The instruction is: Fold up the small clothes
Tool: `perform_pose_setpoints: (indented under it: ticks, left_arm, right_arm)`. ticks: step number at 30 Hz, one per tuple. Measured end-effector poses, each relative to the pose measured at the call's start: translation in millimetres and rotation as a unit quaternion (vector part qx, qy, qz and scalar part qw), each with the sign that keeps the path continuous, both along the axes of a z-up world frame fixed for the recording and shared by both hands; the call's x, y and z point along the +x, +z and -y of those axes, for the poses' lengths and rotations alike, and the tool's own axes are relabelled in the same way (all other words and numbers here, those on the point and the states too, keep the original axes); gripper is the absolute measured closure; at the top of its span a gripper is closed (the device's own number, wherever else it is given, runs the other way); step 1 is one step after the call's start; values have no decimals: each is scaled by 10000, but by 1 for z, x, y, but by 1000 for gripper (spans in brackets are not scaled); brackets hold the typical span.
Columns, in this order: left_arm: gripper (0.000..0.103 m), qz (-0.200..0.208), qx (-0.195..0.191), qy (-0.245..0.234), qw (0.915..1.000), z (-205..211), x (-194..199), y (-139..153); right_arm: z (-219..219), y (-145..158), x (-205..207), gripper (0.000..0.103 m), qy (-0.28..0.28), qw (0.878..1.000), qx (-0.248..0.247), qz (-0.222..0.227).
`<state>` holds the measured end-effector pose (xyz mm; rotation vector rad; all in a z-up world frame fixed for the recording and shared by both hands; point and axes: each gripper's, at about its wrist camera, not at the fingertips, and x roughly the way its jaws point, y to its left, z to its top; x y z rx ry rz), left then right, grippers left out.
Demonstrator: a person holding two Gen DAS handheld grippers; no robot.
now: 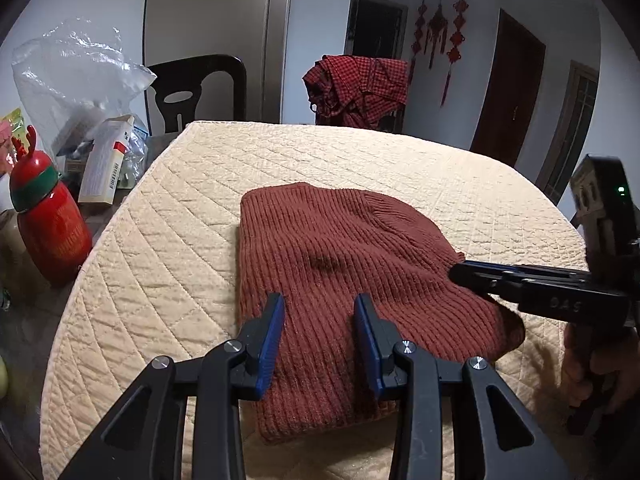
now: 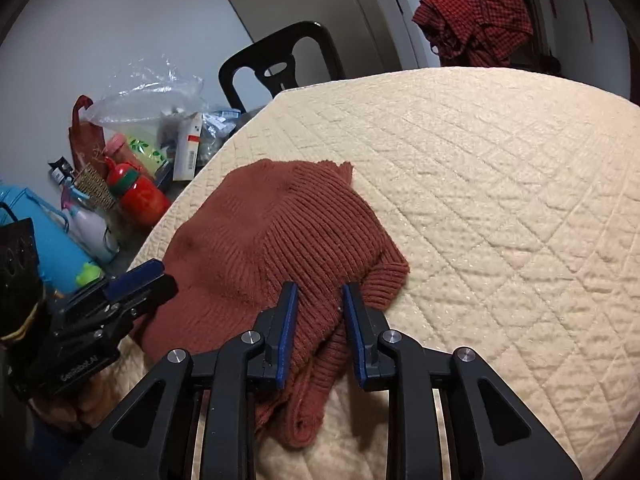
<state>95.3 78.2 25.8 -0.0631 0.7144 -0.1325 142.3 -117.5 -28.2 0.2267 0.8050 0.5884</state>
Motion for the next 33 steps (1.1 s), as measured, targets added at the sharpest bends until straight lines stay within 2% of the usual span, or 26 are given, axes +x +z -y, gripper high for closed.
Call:
perform_pose_setpoints:
  ticks: [8,10,15,26,33]
  left_arm:
    - [65,37,123,229,9997,0,-26,12]
    - [65,6,132,280,9995,-1,-32,11]
    - [65,-198,123,280,9993,2,-32,-5]
    - [65,-219,223,409,9987,4,-43,0]
    - [62,-309,339,574,9973,1,-63,-3]
  right_arm:
    - [-8,29,-47,81,329,9975,-240,572]
    - [-12,26,-52,90,399,9970,-372,558]
    - [-15,3,-48,93,424,9965,-606,386]
    - [-6,14,-72,93,470,9963,-567,454]
    - [1,13,-96,86,447,9942,-844,501]
